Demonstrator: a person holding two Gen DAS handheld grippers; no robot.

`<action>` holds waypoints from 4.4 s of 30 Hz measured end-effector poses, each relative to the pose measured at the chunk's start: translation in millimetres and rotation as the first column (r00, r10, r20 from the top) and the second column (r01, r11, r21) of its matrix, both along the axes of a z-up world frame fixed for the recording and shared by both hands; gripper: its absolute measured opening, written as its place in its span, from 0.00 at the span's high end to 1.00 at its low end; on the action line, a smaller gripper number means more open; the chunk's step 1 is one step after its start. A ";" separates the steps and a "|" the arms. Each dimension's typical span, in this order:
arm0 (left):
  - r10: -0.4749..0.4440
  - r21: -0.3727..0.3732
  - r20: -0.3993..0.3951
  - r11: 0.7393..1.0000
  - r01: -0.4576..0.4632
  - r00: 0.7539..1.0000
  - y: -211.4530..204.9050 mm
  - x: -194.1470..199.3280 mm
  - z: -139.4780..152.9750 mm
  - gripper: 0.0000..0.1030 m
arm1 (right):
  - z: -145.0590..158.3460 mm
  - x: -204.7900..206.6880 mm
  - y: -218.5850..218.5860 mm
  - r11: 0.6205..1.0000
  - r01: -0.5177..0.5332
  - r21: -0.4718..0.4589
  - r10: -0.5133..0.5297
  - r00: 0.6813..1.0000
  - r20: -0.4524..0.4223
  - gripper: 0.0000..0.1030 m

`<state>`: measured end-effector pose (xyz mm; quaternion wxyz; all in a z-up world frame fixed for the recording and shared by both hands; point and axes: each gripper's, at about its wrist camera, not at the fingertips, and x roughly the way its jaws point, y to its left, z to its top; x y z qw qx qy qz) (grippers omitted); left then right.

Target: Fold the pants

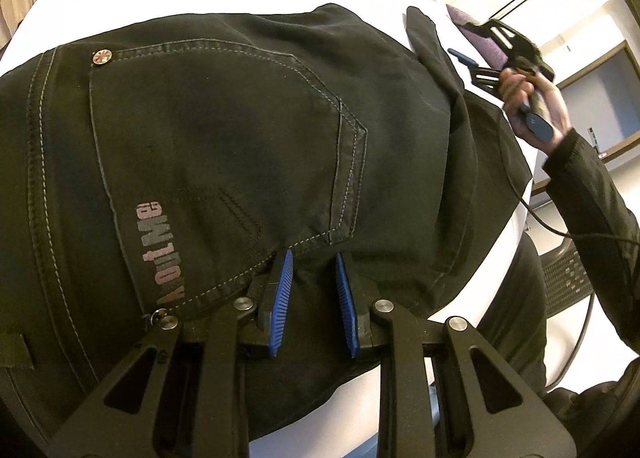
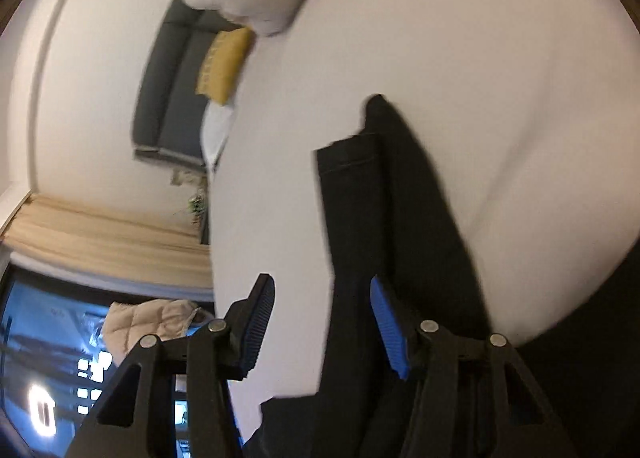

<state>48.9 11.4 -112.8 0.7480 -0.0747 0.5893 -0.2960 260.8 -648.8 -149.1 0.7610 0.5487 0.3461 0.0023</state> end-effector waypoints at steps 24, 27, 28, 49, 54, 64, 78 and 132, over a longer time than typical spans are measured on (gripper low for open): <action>-0.014 0.024 0.020 1.000 0.014 1.000 -2.6 -0.6 -0.9 0.79 | -8.8 21.3 -12.2 1.000 0.026 -0.017 -0.025 0.998 0.063 0.95; -0.020 0.031 0.026 0.999 0.020 0.999 -3.7 -1.0 -0.1 0.79 | 12.5 -7.2 -23.8 0.996 0.077 -0.043 -0.072 0.991 0.109 0.95; -0.021 0.032 0.029 0.999 0.020 0.999 -4.0 -1.0 -0.4 0.79 | 19.3 -20.0 -29.8 0.994 0.100 -0.046 -0.094 0.988 0.126 0.95; 0.005 0.057 0.020 0.998 -0.006 1.000 -8.7 -0.5 -1.7 0.79 | -22.7 -295.6 -85.1 0.854 0.520 0.020 -0.520 0.852 0.064 0.96; 0.013 0.070 0.020 0.997 -0.015 1.000 -9.2 -1.5 -1.1 0.79 | -17.8 -285.8 -77.0 0.850 0.525 0.048 -0.527 0.847 0.074 0.96; 0.006 0.096 0.016 0.995 -0.007 1.000 -18.5 -2.0 2.0 0.79 | -31.2 -294.4 -85.1 0.819 0.569 0.072 -0.571 0.821 0.010 0.96; 0.005 0.088 0.015 0.996 -0.006 1.000 -11.2 -4.7 11.4 0.79 | -26.2 -308.7 -91.7 0.802 0.594 0.060 -0.594 0.804 -0.026 0.97; 0.042 0.042 0.031 0.998 -0.043 0.999 9.8 -10.9 9.1 0.79 | -40.4 -257.6 67.1 0.931 0.130 0.340 -0.107 0.990 -0.087 0.58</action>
